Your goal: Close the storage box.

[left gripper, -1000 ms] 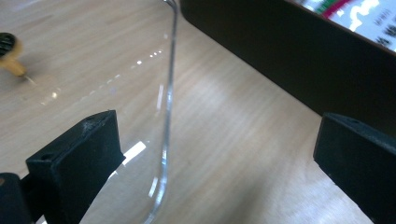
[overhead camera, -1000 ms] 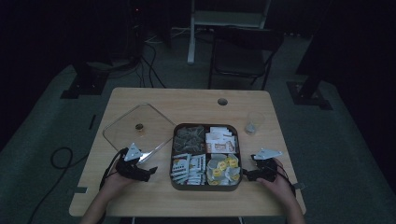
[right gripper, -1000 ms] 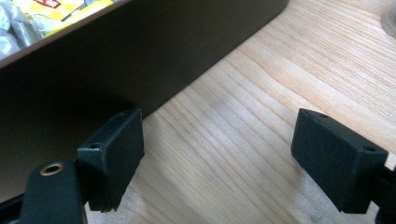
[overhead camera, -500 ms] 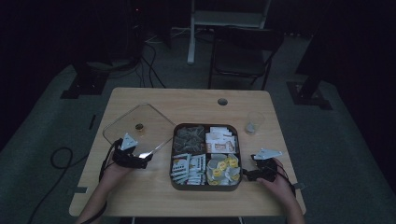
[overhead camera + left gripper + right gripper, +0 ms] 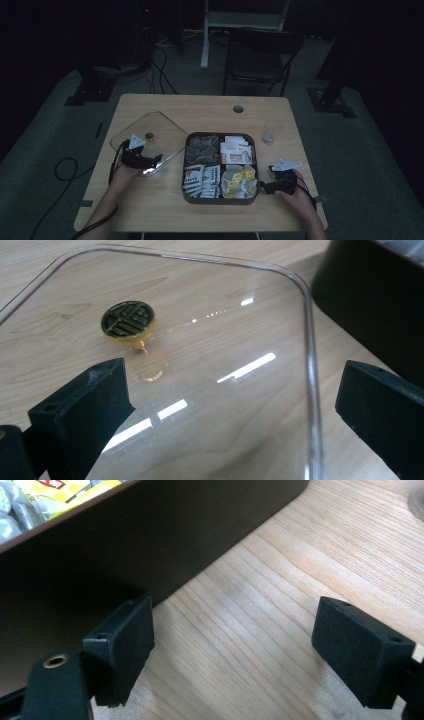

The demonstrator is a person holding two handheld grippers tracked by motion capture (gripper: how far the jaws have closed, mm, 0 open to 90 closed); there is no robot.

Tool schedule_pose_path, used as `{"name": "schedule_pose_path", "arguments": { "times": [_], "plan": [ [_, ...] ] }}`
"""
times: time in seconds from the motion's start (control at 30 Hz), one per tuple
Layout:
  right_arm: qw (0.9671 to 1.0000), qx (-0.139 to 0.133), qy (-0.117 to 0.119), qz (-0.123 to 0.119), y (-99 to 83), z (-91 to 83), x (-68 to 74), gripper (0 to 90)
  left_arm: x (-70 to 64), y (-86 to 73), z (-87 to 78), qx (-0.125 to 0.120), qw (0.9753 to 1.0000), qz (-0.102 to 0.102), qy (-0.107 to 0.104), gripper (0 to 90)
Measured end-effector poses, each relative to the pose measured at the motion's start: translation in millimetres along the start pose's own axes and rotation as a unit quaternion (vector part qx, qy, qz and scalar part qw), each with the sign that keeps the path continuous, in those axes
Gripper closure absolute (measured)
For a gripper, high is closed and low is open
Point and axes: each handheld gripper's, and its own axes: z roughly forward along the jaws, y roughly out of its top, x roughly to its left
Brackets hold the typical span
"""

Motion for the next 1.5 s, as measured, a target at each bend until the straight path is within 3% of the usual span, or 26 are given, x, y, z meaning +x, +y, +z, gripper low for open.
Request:
{"name": "schedule_pose_path", "arguments": {
  "times": [0.13,0.43,0.63,0.77,0.87,0.9,0.97,1.27,1.5],
  "plan": [
    [1.0,0.0,0.0,0.0,0.0,0.0,0.0,16.9,5.5,0.5,6.5,-0.009,0.9999,-0.009,0.007,1.5],
    [1.0,0.0,0.0,0.0,0.0,0.0,0.0,16.9,17.6,7.6,23.9,0.018,0.9992,-0.023,0.026,1.5],
    [1.0,0.0,0.0,0.0,0.0,0.0,0.0,16.9,26.3,12.7,32.7,0.025,0.9984,-0.042,0.028,1.5],
    [1.0,0.0,0.0,0.0,0.0,0.0,0.0,16.9,30.9,17.8,36.6,0.03,0.998,-0.045,0.032,4.2],
    [1.0,0.0,0.0,0.0,0.0,0.0,0.0,16.9,32.3,20.9,38.4,0.029,0.9982,-0.039,0.034,8.0],
    [1.0,0.0,0.0,0.0,0.0,0.0,0.0,16.8,32.5,21.5,38.7,0.026,0.9983,-0.034,0.039,14.6],
    [1.0,0.0,0.0,0.0,0.0,0.0,0.0,16.8,33.6,23.1,40.1,0.026,0.9981,-0.037,0.041,16.5],
    [1.0,0.0,0.0,0.0,0.0,0.0,0.0,16.8,35.7,19.0,47.9,0.03,0.9975,-0.04,0.05,43.1],
    [1.0,0.0,0.0,0.0,0.0,0.0,0.0,16.9,37.3,19.6,50.0,0.025,0.9969,-0.05,0.056,49.5]
  ]
}}
